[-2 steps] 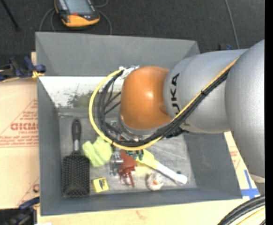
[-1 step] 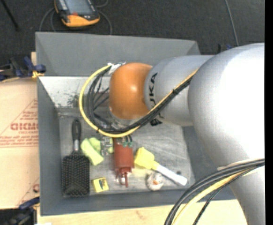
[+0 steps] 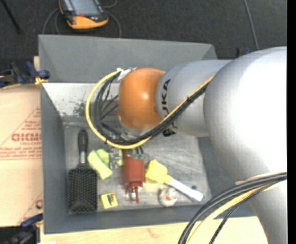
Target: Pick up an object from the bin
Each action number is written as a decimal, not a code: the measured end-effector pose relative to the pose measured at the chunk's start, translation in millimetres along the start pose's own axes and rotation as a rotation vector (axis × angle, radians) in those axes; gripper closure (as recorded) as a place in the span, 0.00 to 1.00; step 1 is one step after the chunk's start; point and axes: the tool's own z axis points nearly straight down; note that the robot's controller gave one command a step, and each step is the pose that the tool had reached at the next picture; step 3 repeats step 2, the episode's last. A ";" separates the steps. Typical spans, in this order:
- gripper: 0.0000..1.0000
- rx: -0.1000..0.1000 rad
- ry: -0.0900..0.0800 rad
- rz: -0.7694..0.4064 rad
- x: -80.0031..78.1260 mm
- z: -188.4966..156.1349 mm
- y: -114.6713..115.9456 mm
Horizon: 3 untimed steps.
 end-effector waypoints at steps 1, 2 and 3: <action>1.00 0.003 0.008 -0.014 2.5 -40.8 -0.3; 1.00 0.002 0.003 -0.014 -2.9 -143.5 11.7; 1.00 0.002 0.003 -0.014 -2.9 -143.5 11.7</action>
Offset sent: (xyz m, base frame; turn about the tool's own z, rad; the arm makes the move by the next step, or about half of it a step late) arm -0.0003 0.0128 0.1427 -0.0148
